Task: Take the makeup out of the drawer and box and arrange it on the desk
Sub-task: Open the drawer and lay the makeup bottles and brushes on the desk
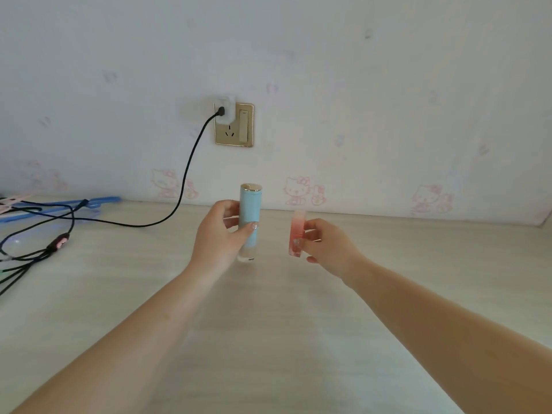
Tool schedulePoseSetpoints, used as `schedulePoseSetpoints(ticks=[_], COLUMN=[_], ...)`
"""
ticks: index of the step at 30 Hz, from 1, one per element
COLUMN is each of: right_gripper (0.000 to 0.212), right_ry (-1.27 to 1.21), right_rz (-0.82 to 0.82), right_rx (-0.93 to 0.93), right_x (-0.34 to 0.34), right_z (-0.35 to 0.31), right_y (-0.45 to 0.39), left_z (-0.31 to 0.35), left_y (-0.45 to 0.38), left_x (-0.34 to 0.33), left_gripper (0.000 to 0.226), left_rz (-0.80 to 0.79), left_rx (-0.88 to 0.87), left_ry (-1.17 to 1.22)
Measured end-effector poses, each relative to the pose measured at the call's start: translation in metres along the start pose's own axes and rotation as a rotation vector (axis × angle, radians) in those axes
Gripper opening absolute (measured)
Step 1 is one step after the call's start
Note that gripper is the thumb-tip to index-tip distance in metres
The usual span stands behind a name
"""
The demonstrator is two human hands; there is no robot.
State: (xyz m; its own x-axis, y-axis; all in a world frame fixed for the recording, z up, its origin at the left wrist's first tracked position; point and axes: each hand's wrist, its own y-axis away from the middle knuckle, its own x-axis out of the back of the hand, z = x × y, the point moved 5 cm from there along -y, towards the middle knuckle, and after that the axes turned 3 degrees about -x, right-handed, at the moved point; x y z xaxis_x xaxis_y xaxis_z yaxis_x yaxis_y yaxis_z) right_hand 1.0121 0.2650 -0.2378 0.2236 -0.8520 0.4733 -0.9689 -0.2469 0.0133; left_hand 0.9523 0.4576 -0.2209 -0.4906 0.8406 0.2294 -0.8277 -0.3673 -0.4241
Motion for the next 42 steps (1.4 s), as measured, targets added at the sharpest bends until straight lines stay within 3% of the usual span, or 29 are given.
schedulePoseSetpoints(ticks=[21, 23, 25, 28, 30, 32, 36, 42], right_gripper=[0.033, 0.038, 0.057, 0.08, 0.08, 0.071, 0.054, 0.049], right_ry=[0.102, 0.111, 0.095, 0.046, -0.011, -0.089, -0.19, -0.185], right_rz=[-0.059, -0.07, -0.072, -0.031, 0.006, 0.053, 0.104, 0.19], right_rx=[0.039, 0.037, 0.037, 0.057, 0.078, 0.119, 0.197, 0.238], right_x=[-0.039, -0.039, -0.039, -0.03, -0.018, -0.001, 0.035, 0.104], right_z=[0.021, 0.021, 0.019, 0.012, 0.006, 0.001, -0.002, 0.018], right_y=[-0.056, -0.055, -0.051, -0.039, -0.024, -0.001, 0.058, 0.143], left_z=[-0.036, -0.038, -0.038, -0.025, -0.003, 0.024, 0.067, 0.116], left_y=[-0.015, -0.016, -0.014, -0.008, 0.002, 0.021, 0.07, 0.133], left_x=[0.0, -0.001, -0.002, 0.004, 0.016, 0.021, -0.01, -0.075], left_gripper=[0.044, 0.047, 0.059, 0.08, 0.074, 0.063, 0.047, 0.04], left_rz=[0.031, 0.032, 0.03, 0.129, 0.258, 0.289, 0.115, -0.111], left_rx=[-0.03, -0.026, -0.012, -0.026, -0.119, -0.233, -0.332, -0.409], left_ry=[-0.026, -0.032, -0.029, -0.001, 0.04, 0.12, 0.255, 0.331])
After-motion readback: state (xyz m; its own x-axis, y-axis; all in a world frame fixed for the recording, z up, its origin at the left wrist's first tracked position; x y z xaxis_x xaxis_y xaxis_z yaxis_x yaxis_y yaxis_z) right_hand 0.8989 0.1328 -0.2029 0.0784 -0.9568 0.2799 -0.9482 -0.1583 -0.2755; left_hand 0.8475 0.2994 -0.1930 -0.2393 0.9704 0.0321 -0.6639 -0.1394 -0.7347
